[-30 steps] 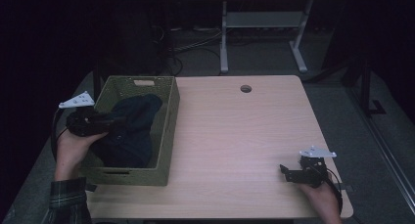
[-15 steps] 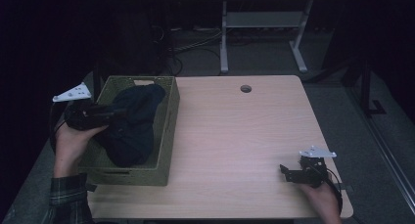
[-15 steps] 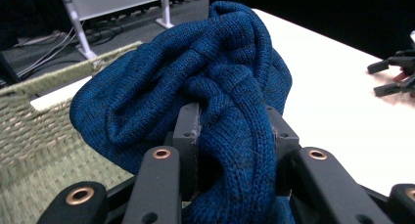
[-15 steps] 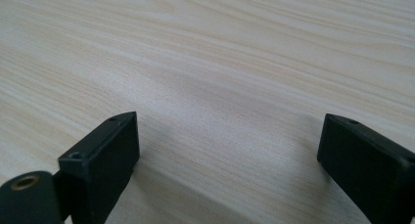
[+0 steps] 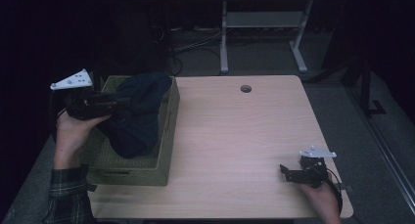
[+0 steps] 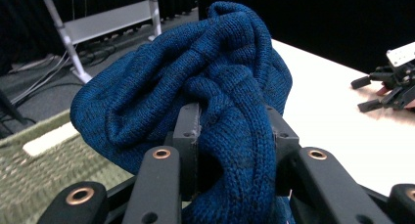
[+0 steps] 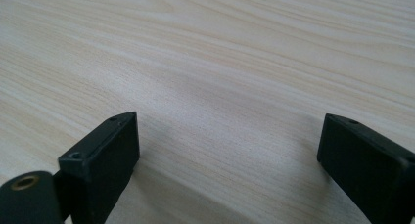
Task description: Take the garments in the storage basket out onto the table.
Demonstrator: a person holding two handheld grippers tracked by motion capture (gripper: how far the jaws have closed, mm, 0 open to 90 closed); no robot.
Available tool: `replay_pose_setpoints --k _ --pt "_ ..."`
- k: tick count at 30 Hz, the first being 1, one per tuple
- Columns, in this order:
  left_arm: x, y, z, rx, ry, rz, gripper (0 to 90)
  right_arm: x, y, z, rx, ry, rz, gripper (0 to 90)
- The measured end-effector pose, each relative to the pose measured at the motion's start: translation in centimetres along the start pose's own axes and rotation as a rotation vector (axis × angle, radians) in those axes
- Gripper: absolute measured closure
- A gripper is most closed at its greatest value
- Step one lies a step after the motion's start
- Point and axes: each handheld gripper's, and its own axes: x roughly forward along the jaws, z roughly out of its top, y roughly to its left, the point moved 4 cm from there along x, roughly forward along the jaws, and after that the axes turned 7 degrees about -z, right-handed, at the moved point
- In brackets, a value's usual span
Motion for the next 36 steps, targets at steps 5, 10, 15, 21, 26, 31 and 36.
replay_pose_setpoints --k 5,10,15,21,26,31,36 --pt "0.8 -0.6 1.1 0.014 -0.009 -0.03 65.6 0.0 0.0 0.0 0.0 0.0 -0.001 8.1" --pt "1.5 -1.1 2.1 0.03 -0.02 -0.058 65.6 0.0 0.0 0.0 0.0 0.0 -0.001 8.1" --pt "2.2 -1.7 3.1 0.045 -0.025 -0.076 65.6 0.0 0.0 0.0 0.0 0.0 -0.001 8.1" --pt "3.1 -2.3 4.1 0.055 -0.04 -0.099 65.6 0.0 0.0 0.0 0.0 0.0 -0.001 8.1" --pt "4.0 -3.0 4.5 0.058 -0.046 -0.116 65.6 0.0 0.0 0.0 0.0 0.0 -0.001 8.1" --pt "5.0 -3.8 5.3 0.069 -0.051 -0.13 65.6 0.0 0.0 0.0 0.0 0.0 -0.001 8.1" --pt "6.2 -4.5 6.0 0.085 -0.049 -0.146 65.7 0.0 0.0 0.0 0.0 0.0 -0.001 8.1"
